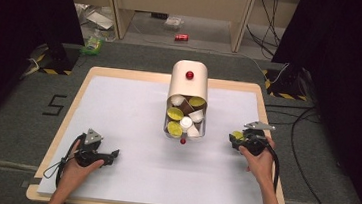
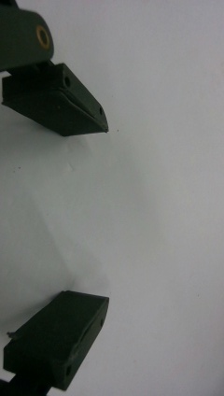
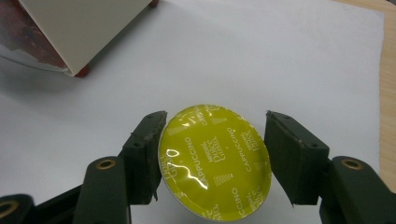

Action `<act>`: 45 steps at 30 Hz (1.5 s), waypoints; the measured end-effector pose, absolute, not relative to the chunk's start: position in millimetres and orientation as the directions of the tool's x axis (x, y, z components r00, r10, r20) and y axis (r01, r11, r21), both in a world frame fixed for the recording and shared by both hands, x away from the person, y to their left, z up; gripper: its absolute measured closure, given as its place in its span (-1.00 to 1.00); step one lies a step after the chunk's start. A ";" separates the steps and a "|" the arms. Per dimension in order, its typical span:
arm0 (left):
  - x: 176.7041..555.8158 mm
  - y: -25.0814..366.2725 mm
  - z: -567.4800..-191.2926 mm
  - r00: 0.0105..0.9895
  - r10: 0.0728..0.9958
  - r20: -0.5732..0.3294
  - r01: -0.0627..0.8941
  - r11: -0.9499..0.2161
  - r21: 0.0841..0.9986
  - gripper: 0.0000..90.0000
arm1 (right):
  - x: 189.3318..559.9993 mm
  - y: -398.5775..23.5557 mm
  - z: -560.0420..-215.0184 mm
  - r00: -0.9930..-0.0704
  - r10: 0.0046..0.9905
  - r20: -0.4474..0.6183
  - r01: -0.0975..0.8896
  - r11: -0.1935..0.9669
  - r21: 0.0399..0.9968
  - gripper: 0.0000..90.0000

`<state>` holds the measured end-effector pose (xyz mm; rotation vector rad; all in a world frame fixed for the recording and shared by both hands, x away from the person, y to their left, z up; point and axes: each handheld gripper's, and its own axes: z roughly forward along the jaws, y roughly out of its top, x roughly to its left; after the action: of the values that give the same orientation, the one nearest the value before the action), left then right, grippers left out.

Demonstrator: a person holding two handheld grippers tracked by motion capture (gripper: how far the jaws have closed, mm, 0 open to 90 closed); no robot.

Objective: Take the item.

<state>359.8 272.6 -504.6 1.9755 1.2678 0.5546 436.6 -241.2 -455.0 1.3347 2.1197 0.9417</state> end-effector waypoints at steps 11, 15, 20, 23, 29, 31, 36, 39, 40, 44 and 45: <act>359.8 272.7 -504.6 0.426 0.905 -0.022 0.598 -0.263 0.757 -0.70 | 440.9 -238.1 -461.4 -0.419 0.907 -0.035 0.600 0.305 0.739 -0.09; 359.8 272.7 -504.6 0.426 0.905 -0.022 0.598 -0.263 0.757 -0.70 | 442.2 -238.4 -463.5 -0.417 0.908 -0.036 0.604 0.306 0.736 -0.09; 359.8 272.6 -504.6 0.425 0.905 -0.022 0.598 -0.263 0.757 -0.70 | 443.5 -239.1 -465.7 -0.411 0.911 -0.039 0.606 0.305 0.735 -0.09; 359.8 272.6 -504.6 0.425 0.905 -0.022 0.598 -0.263 0.757 -0.70 | 444.7 -239.8 -467.0 -0.408 0.912 -0.042 0.605 0.304 0.736 -0.09; 359.8 272.7 -504.6 0.426 0.905 -0.022 0.598 -0.263 0.757 -0.70 | 446.4 -238.2 -471.6 -0.408 0.912 -0.039 0.615 0.306 0.727 -0.09; 359.8 272.7 -504.6 0.425 0.905 -0.022 0.598 -0.263 0.757 -0.70 | 446.7 -237.8 -472.0 -0.410 0.911 -0.039 0.614 0.307 0.728 -0.09; 359.8 272.7 -504.6 0.425 0.905 -0.022 0.598 -0.263 0.757 -0.70 | 446.8 -237.9 -472.6 -0.411 0.911 -0.036 0.614 0.306 0.727 -0.10; 359.8 272.7 -504.6 0.426 0.905 -0.022 0.598 -0.263 0.757 -0.70 | 446.6 -237.5 -472.8 -0.411 0.911 -0.035 0.614 0.306 0.727 -0.10; 359.8 272.7 -504.6 0.426 0.905 -0.022 0.598 -0.263 0.757 -0.70 | 446.6 -237.4 -472.7 -0.413 0.910 -0.035 0.615 0.306 0.727 -0.11; 359.8 272.7 -504.6 0.426 0.905 -0.022 0.598 -0.263 0.757 -0.70 | 446.4 -237.8 -472.7 -0.415 0.909 -0.031 0.618 0.306 0.724 -0.21; 359.8 272.7 -504.6 0.426 0.905 -0.022 0.598 -0.263 0.757 -0.70 | 446.0 -237.8 -472.3 -0.415 0.909 -0.030 0.617 0.305 0.725 -0.23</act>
<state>359.8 272.7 -504.6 1.9753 1.2678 0.5542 446.0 -237.8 -472.3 1.3565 2.1400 0.8958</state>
